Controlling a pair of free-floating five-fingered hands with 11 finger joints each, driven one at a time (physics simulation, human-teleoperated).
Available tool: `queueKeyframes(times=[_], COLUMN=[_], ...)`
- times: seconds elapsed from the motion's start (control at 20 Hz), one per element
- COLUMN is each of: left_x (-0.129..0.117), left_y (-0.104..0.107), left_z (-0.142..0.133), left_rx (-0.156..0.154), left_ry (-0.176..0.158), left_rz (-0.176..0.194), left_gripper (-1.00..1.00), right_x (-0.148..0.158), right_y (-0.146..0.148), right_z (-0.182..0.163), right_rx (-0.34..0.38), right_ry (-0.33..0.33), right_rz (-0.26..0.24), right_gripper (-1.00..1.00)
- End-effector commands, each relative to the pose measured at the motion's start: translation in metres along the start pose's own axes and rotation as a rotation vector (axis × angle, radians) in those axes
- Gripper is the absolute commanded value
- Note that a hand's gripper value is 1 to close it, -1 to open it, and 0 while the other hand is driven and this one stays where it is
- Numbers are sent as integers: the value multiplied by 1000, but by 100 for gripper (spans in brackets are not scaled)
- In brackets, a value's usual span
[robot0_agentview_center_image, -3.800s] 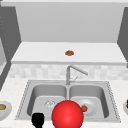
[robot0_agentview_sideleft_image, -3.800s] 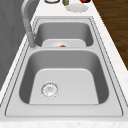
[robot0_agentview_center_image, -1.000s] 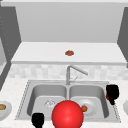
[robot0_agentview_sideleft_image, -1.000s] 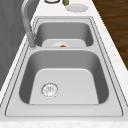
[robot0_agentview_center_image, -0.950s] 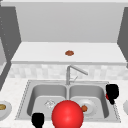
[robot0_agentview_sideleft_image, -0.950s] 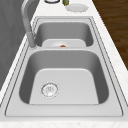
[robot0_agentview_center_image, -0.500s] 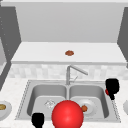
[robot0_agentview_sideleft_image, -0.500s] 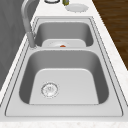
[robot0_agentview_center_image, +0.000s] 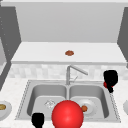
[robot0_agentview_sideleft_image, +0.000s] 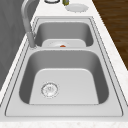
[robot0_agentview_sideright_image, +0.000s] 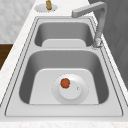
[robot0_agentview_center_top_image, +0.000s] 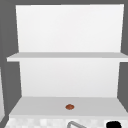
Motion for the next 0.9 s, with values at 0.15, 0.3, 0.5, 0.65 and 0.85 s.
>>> queueKeyframes(times=[0.15,0.3,0.5,0.65,0.85], left_x=[0,0,0,0,0], left_y=[0,0,0,0,0], left_z=[0,0,0,0,0], left_rx=[0,0,0,0,0], left_ry=[0,0,0,0,0], left_rz=[0,0,0,0,0], left_gripper=[0,0,0,0,0], right_x=[19,25,32,36,40], right_y=[-56,-78,-109,-133,-164], right_z=[2,0,-6,-11,-16], right_rx=[-4,-4,-5,-1,0], right_ry=[-17,-19,-18,-2,-2], right_rz=[21,25,39,44,49], right_gripper=[100,100,100,100,100])
